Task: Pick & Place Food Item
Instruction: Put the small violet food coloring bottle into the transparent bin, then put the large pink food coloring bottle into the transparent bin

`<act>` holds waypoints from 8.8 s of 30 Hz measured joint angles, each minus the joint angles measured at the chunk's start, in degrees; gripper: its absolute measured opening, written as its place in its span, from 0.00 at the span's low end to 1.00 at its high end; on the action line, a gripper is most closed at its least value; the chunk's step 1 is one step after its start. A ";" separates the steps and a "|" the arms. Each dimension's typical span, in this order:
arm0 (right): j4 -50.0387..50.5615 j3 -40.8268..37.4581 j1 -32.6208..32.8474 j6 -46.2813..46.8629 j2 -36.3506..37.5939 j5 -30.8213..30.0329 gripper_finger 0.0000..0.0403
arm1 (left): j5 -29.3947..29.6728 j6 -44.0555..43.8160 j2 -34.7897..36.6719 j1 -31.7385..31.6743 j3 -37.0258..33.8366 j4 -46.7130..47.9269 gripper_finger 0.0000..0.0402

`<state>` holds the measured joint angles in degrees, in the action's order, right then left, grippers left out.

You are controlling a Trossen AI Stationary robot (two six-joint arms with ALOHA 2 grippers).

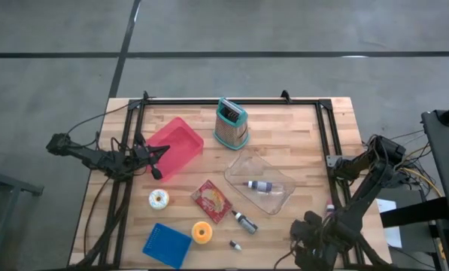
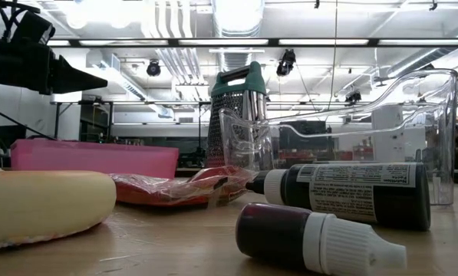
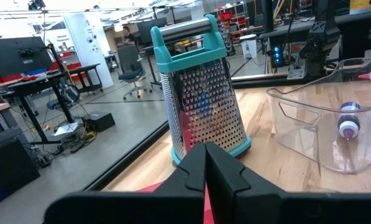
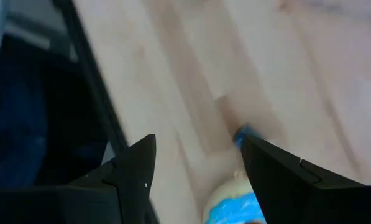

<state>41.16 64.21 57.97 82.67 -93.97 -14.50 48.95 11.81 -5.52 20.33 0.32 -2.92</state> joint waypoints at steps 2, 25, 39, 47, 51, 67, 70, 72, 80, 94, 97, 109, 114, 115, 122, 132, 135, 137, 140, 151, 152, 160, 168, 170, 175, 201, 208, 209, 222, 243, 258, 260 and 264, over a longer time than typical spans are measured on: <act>-1.12 -1.14 0.79 -0.09 0.00 1.75 0.57 | 0.00 0.00 0.00 0.01 0.00 -0.02 0.01; -9.01 -12.41 2.38 -9.68 0.00 0.66 0.57 | 0.00 0.00 0.00 0.01 0.02 0.00 0.01; -19.69 -19.21 2.41 -12.48 0.10 -1.09 0.57 | -0.02 0.00 0.00 0.01 0.02 -0.02 0.01; -19.78 -19.37 2.41 -12.35 0.11 -1.96 0.56 | 0.00 0.00 0.00 0.00 0.01 -0.01 0.01; -19.71 -19.41 2.41 -12.28 0.11 -2.01 0.52 | 0.00 0.00 0.00 0.01 0.02 -0.02 0.01; -21.25 -19.50 2.32 -12.17 -0.04 -2.15 0.31 | -0.01 0.00 0.00 -0.01 0.02 0.00 0.01; -21.43 -19.50 2.34 -12.19 -0.04 -2.14 0.26 | -0.02 0.00 0.00 -0.01 0.02 -0.02 0.01; -21.67 -19.50 2.34 -12.20 -0.04 -2.12 0.22 | -0.02 0.00 0.00 -0.01 0.00 -0.02 0.01; -22.07 -19.50 2.34 -12.37 -0.04 -2.07 0.16 | 0.00 0.00 0.00 0.01 0.02 0.00 0.01; -22.57 -19.41 2.38 -13.52 0.02 -2.28 0.17 | -0.01 0.00 0.00 0.00 0.01 -0.01 0.01; -22.57 -18.52 2.38 -16.66 0.04 -3.48 0.17 | 0.00 0.00 0.00 0.01 0.00 -0.02 0.01; -20.96 -14.28 2.25 -21.79 0.22 -11.33 0.17 | -0.01 0.00 0.00 0.00 0.01 -0.02 0.01; -13.88 -10.57 2.09 -21.79 0.24 -18.08 0.17 | -0.02 0.00 0.02 -0.01 0.02 0.00 0.01; -11.94 -9.59 1.97 -21.73 0.24 -19.22 0.17 | -0.01 0.00 0.00 0.00 0.01 0.00 0.01; 2.38 -0.88 -0.05 -20.33 0.24 -28.83 0.17 | 0.00 0.00 0.00 -0.01 0.02 0.00 0.01; 20.18 11.28 -7.60 -21.47 0.24 -30.65 0.17 | -0.02 0.00 0.02 -0.01 0.01 -0.01 0.01; 23.15 14.29 -10.83 -24.84 0.25 -28.74 0.17 | 0.00 0.00 0.01 0.00 0.01 0.00 0.01; 25.04 16.03 -13.29 -28.10 0.27 -25.50 0.17 | 0.00 0.00 0.00 -0.01 0.02 0.00 0.01; 26.38 17.71 -17.28 -31.58 0.60 -20.34 0.17 | -0.01 0.00 0.02 0.01 0.01 0.00 0.01; 26.08 18.16 -30.78 -44.66 0.92 -8.44 0.17 | -0.02 0.00 0.02 0.01 0.02 0.00 0.01; 25.98 18.05 -31.88 -45.09 0.90 -7.20 0.17 | 0.00 0.00 0.00 0.01 0.01 -0.01 0.01; 23.20 15.66 -38.14 -47.25 0.20 2.85 0.17 | -0.02 0.00 0.02 0.01 0.02 -0.01 0.01; 17.14 9.45 -40.77 -47.57 0.15 9.49 0.17 | 0.00 0.00 0.02 -0.01 0.02 -0.02 0.01; 15.00 8.01 -41.01 -48.38 0.15 11.06 0.17 | 0.00 0.00 0.02 0.00 0.01 -0.01 0.01; 10.50 4.55 -41.00 -49.41 0.13 12.16 0.17 | 0.00 0.00 0.02 0.01 0.02 -0.02 0.01; -7.20 -10.30 -42.42 -19.61 0.24 22.50 0.17 | -0.02 0.00 0.02 0.01 0.02 -0.02 0.01; -10.56 -12.86 -43.75 -19.58 0.22 26.18 0.17 | 0.00 0.00 0.02 -0.01 0.02 -0.02 0.01; -10.71 -13.10 -44.03 -19.58 0.22 26.57 0.17 | -0.02 0.00 0.02 0.01 0.01 -0.01 0.01; -15.51 -16.48 -45.88 -18.00 0.26 27.45 0.17 | 0.00 0.00 0.02 -0.01 0.00 0.00 0.01; -15.76 -16.70 -45.88 -17.03 0.13 26.60 0.36 | 0.00 0.00 0.02 0.01 0.01 -0.01 0.01; -15.76 -16.70 -45.88 -17.09 0.53 26.30 0.35 | -0.01 0.00 0.02 0.00 0.02 -0.01 0.01; -15.43 -16.70 -45.94 -17.10 1.18 26.05 0.35 | -0.02 0.00 0.02 0.00 0.02 -0.02 0.01; -15.09 -16.70 -45.86 -17.11 3.47 23.84 0.35 | 0.00 0.00 0.02 -0.01 0.02 -0.02 0.01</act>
<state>26.08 47.51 12.12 65.56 -90.50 9.34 48.95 11.81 -5.50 20.32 0.34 -2.94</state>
